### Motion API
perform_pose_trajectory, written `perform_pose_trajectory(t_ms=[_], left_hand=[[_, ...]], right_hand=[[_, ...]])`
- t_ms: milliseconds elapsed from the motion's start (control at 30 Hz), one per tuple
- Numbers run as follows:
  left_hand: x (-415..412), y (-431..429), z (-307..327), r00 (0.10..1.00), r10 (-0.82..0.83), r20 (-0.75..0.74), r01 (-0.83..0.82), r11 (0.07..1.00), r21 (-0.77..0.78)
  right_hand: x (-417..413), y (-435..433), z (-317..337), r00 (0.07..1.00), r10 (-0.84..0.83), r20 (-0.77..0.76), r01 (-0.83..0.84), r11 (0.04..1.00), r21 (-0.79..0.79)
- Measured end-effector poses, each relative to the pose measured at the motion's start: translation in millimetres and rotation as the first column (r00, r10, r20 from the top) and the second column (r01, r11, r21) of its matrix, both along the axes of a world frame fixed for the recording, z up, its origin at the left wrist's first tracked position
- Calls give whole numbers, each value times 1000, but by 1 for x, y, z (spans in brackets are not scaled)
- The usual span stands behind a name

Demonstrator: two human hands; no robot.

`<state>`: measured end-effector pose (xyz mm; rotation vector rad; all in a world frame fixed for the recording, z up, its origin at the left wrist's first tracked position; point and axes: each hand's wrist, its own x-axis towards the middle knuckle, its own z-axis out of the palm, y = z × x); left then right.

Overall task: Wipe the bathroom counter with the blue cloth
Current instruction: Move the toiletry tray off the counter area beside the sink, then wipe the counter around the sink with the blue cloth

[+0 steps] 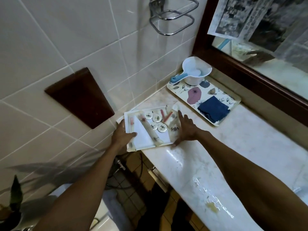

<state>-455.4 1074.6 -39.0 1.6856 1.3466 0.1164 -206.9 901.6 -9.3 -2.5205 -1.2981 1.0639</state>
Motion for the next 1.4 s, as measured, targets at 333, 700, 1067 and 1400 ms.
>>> perform_pose_trajectory(t_ms=[333, 700, 1067, 1400], left_hand=[[1, 11, 13, 999, 43, -22, -45, 989, -139], [16, 9, 22, 1000, -3, 2, 3, 992, -123], [50, -14, 31, 972, 10, -233, 76, 932, 354], [255, -87, 26, 841, -537, 68, 444, 755, 482]], right_hand=[[27, 21, -8, 995, -60, 74, 53, 995, 89], [41, 35, -28, 927, -337, 164, 270, 904, 332], [45, 10, -33, 861, -498, 102, 404, 792, 458], [135, -129, -33, 655, -742, 144, 536, 591, 603]])
